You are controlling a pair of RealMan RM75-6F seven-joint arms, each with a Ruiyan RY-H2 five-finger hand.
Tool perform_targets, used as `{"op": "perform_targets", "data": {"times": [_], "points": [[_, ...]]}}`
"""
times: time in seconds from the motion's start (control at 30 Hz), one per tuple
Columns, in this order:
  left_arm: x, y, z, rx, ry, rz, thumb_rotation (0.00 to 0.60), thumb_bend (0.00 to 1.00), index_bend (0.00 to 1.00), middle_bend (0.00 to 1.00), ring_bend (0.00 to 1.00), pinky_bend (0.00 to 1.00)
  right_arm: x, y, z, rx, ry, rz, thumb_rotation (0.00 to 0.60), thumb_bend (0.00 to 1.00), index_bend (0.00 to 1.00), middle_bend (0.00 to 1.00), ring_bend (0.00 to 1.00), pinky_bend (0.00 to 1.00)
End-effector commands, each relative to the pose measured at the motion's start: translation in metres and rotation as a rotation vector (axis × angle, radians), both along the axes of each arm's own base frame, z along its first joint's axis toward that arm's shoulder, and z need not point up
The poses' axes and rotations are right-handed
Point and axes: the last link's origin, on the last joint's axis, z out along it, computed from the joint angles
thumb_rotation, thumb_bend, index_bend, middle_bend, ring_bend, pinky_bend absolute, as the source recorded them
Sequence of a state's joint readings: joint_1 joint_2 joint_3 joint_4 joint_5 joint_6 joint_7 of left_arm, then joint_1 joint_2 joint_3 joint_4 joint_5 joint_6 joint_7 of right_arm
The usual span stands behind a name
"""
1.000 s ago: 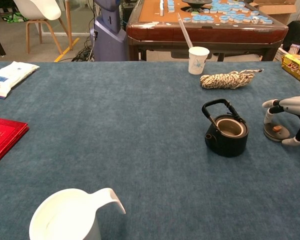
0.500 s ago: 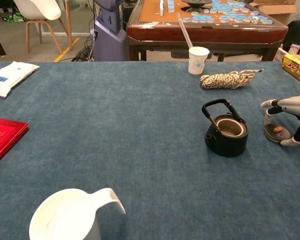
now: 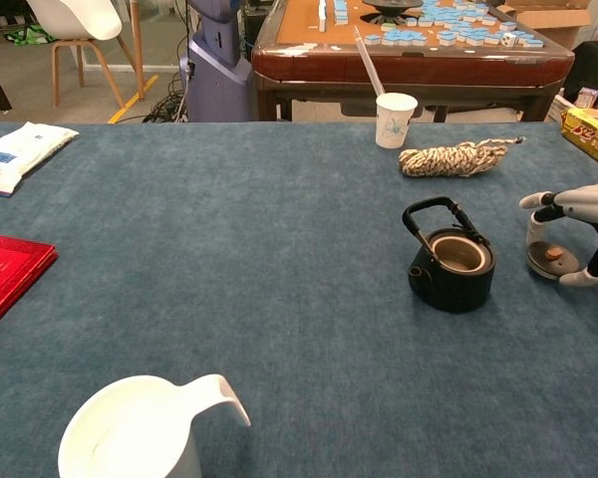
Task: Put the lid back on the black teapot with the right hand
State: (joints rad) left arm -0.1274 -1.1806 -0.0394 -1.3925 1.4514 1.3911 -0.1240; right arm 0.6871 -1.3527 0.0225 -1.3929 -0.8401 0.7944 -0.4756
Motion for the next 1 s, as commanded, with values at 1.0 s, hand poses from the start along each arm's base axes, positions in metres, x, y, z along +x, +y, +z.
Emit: {"op": "perform_targets", "data": {"times": [1.0], "points": [[-0.001, -0.001, 0.009, 0.011, -0.005, 0.001, 0.600, 0.35, 0.02, 0.00, 0.00, 0.00, 0.072, 0.014, 0.024, 0.003, -0.017, 0.126, 0.600, 0.30, 0.40, 0.00, 0.00, 0.00]]}}
